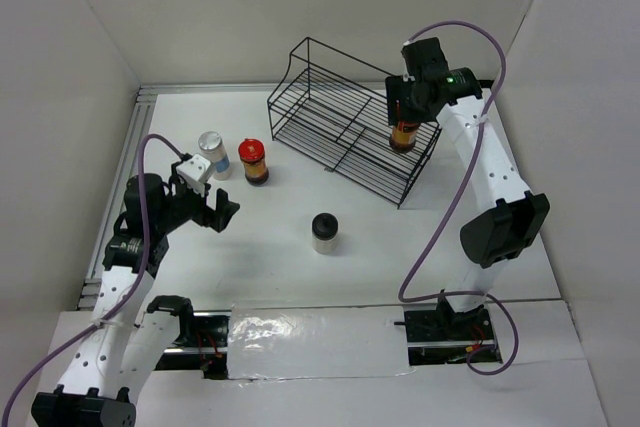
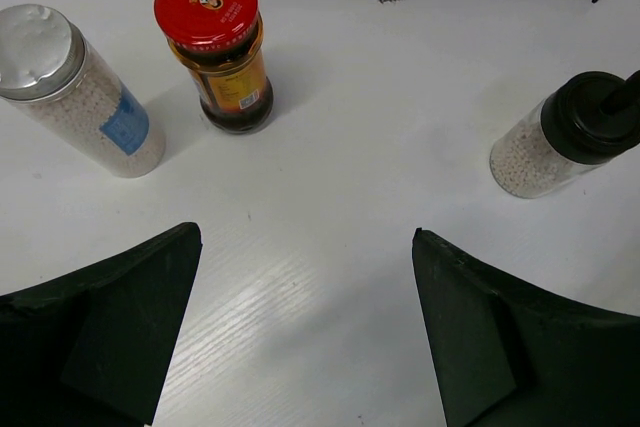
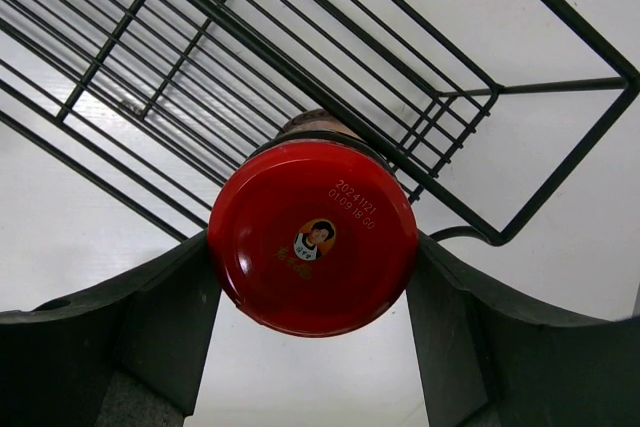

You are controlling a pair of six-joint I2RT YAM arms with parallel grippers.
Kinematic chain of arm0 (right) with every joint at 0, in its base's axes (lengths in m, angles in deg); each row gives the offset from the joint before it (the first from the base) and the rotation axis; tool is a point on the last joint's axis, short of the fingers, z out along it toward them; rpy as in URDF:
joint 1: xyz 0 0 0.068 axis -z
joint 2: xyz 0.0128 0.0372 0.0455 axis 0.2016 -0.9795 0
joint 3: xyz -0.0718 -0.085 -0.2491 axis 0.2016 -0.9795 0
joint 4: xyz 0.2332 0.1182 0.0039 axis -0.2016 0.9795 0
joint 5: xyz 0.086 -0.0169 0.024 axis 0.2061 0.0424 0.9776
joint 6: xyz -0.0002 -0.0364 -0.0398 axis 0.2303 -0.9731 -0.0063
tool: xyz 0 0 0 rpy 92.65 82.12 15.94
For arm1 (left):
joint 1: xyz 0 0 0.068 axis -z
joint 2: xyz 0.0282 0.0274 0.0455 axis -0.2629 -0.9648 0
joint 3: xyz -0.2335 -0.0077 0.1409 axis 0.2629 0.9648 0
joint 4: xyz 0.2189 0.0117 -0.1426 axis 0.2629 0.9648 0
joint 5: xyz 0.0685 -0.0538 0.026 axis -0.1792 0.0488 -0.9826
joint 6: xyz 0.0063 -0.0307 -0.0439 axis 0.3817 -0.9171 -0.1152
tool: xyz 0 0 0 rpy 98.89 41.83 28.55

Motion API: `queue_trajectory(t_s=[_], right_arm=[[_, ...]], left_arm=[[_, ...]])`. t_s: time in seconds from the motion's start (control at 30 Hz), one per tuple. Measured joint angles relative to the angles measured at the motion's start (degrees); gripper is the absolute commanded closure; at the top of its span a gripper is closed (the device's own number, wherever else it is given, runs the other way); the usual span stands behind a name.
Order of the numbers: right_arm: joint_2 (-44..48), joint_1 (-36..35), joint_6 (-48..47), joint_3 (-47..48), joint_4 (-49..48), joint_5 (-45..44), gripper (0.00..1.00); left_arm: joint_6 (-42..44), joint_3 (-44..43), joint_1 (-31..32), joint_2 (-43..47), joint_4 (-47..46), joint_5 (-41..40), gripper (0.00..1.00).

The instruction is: Organize the condiment bottles

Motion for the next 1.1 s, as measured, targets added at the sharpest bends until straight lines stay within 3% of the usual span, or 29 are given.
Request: queue_trajectory(t_s=[0.17,0.23,0.37,1.1], right_arm=[[0.2,0.5,0.0,-0.7,-1.1,0.8,0.81],[0.6,0.8,0.1,-1.2,-1.5,1.6,0.81],[0.8,1.5,0.1,-1.3,-1.6,3.0,0.88],[1.9,0.9,1.9,-1.2,0.8,5.3,0.99]], left_arm=[[0.0,0.3,0.0,0.0,0.2,-0.5,0.01],[-0.1,0.3,0.0,-0.1,0.2,-0.8,0.01],[-0.2,0.3,0.0,-0.3,0.2,-0.9,0.01],[-0.3,0.3,0.0,-1.2,0.3,-0.9,0.01]])
